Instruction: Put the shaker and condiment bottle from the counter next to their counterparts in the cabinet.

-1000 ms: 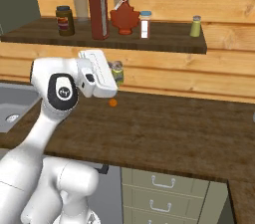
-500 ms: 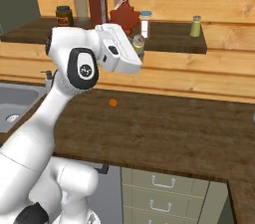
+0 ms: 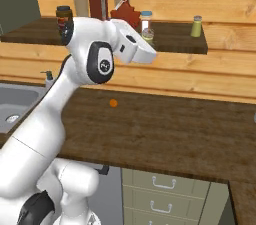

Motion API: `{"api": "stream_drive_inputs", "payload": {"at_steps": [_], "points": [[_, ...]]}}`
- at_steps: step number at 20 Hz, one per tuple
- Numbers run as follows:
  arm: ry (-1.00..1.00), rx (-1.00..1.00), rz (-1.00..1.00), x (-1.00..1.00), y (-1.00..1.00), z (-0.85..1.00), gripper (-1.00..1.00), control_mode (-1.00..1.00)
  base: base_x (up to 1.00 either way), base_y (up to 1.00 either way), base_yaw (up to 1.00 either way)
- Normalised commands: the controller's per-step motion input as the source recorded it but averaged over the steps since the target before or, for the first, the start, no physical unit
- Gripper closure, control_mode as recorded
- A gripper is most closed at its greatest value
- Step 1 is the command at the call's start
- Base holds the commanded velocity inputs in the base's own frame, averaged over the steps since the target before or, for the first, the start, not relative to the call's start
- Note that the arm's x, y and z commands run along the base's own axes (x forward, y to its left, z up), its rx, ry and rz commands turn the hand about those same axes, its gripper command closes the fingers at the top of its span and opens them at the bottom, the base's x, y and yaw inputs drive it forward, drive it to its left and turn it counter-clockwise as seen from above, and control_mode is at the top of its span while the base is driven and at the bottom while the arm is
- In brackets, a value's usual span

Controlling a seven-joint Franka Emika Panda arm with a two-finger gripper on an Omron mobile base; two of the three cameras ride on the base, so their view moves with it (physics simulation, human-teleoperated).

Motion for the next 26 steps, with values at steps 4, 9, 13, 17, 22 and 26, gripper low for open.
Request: {"api": "stream_drive_inputs", "payload": {"at_steps": [4, 9, 13, 17, 22, 26], "points": [[0.01, -0.07, 0.26, 0.35, -0.41, -0.1, 1.0, -1.0, 0.0, 0.0, 0.0], [-0.04, -0.11, 0.3, 0.41, -0.35, -0.11, 1.0, -1.0, 0.0, 0.0, 0.0], [-0.09, -0.05, 0.16, 0.34, -0.51, 0.15, 1.0, -1.0, 0.0, 0.0, 0.0], [-0.02, -0.01, 0.13, 0.46, -0.51, 0.35, 1.0, -1.0, 0.0, 0.0, 0.0], [0.04, -0.1, 0.11, 0.36, -0.06, 0.03, 1.0, -1.0, 0.0, 0.0, 0.0], [0.0, -0.02, 0.1, 0.52, -0.08, 0.03, 1.0, -1.0, 0.0, 0.0, 0.0]]}}
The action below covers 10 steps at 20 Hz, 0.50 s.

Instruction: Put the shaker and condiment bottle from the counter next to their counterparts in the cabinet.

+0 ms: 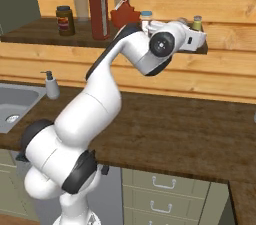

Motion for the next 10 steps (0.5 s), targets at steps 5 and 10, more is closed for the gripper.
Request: {"api": "stream_drive_inputs", "payload": {"at_steps": [5, 10], "points": [[0.01, -0.02, 0.05, 0.47, -0.04, 0.02, 1.0, -1.0, 0.0, 0.0, 0.0], [0.12, -0.05, 0.06, 0.58, 0.0, 0.0, 1.0, -1.0, 0.0, 0.0, 0.0]]}}
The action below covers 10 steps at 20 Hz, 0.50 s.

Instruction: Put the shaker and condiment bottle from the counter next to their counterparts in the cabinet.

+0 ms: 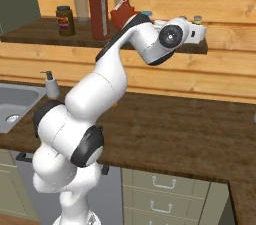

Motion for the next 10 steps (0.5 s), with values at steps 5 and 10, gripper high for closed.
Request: {"api": "stream_drive_inputs", "payload": {"at_steps": [5, 10], "points": [[0.09, -0.03, 0.04, 0.44, 0.0, 0.0, 1.0, -1.0, 0.0, 0.0, 0.0], [0.0, -0.07, 0.07, 0.36, -0.01, -0.14, 1.0, -1.0, 0.0, 0.0, 0.0]]}}
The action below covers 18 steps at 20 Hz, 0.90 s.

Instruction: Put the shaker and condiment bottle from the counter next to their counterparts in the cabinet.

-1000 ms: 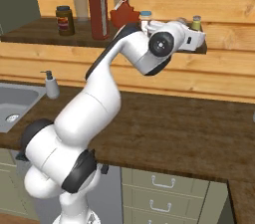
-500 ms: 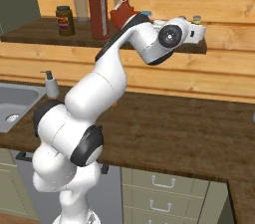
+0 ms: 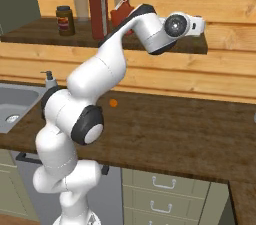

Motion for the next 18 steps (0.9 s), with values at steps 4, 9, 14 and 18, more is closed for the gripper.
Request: {"api": "stream_drive_inputs", "payload": {"at_steps": [4, 9, 14, 18], "points": [[0.0, -0.06, 0.09, 0.37, -0.13, -0.26, 1.0, -1.0, 0.0, 0.0, 0.0], [0.0, -0.03, 0.09, 0.25, -0.21, -0.13, 1.0, -1.0, 0.0, 0.0, 0.0], [0.0, -0.01, 0.06, 0.26, -0.18, 0.0, 1.0, -1.0, 0.0, 0.0, 0.0], [0.0, -0.02, 0.04, 0.25, -0.05, 0.0, 1.0, -1.0, 0.0, 0.0, 0.0]]}}
